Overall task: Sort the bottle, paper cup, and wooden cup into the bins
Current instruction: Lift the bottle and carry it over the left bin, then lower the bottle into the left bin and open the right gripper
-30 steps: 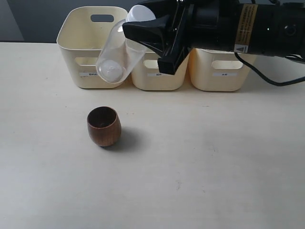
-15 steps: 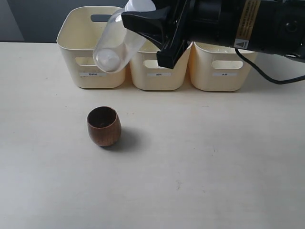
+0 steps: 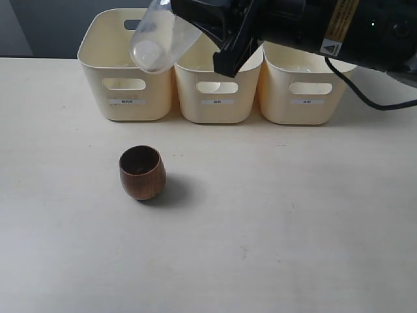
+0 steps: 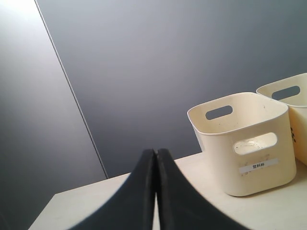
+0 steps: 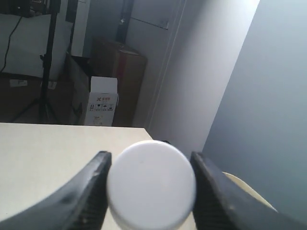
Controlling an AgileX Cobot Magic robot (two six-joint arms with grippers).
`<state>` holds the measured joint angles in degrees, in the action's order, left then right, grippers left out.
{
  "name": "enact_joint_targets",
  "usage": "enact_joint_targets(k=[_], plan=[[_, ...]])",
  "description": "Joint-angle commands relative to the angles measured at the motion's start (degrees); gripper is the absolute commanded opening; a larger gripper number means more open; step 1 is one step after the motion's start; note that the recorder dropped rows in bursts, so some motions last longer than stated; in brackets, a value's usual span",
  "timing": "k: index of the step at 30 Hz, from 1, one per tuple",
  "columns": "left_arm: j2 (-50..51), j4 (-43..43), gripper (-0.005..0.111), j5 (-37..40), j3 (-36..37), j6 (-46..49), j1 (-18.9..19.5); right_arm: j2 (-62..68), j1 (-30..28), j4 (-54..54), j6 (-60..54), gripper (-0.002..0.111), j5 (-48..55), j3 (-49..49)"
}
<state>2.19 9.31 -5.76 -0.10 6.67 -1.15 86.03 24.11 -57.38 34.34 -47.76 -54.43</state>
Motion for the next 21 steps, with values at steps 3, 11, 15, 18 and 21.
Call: enact_joint_targets(k=[3, 11, 15, 18, 21], plan=[[-0.1, 0.0, 0.0, -0.3, 0.1, -0.1, -0.1, 2.2, -0.1, 9.8, -8.2, 0.001, -1.5, -0.4], [-0.1, 0.0, 0.0, -0.3, 0.1, -0.1, -0.1, 13.0, 0.0, 11.8, -10.4, 0.001, -2.1, -9.8], [-0.1, 0.0, 0.0, -0.3, 0.1, -0.1, -0.1, 19.3, 0.0, 12.3, -10.4, 0.001, -1.8, -16.2], [-0.1, 0.0, 0.0, -0.3, 0.1, -0.1, -0.1, 23.0, 0.0, 12.7, -10.4, 0.001, -0.3, -20.0], [-0.1, 0.0, 0.0, -0.3, 0.1, -0.1, -0.1, 26.7, 0.0, 12.8, -10.4, 0.001, 2.8, -24.2]])
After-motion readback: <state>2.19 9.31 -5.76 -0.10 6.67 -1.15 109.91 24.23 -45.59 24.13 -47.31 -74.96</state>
